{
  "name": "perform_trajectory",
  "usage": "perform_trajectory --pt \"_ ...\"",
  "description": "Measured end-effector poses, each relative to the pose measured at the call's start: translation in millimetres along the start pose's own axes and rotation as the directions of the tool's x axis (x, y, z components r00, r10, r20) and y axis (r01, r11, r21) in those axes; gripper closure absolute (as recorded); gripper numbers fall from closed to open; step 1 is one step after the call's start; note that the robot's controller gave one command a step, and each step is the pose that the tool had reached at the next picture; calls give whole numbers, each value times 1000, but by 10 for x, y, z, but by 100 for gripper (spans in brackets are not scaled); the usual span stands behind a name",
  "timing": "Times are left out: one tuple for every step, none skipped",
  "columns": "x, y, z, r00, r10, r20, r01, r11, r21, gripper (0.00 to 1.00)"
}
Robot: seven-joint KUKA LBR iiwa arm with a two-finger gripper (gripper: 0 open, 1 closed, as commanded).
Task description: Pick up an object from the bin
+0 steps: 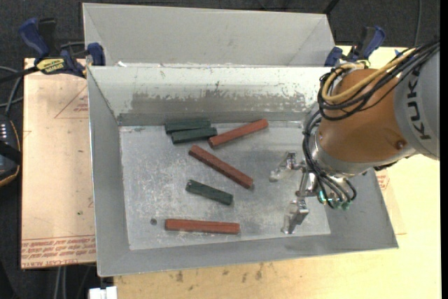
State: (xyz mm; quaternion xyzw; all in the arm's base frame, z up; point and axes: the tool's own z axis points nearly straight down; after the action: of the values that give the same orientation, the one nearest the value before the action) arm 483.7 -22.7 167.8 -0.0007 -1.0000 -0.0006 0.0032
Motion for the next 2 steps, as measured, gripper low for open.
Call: perform_trajectory --pt "-15 0 -22 1000 -1 6 1 1000 0 0" --pt "-129 301 484 999 35 13 -35 999 0 0"
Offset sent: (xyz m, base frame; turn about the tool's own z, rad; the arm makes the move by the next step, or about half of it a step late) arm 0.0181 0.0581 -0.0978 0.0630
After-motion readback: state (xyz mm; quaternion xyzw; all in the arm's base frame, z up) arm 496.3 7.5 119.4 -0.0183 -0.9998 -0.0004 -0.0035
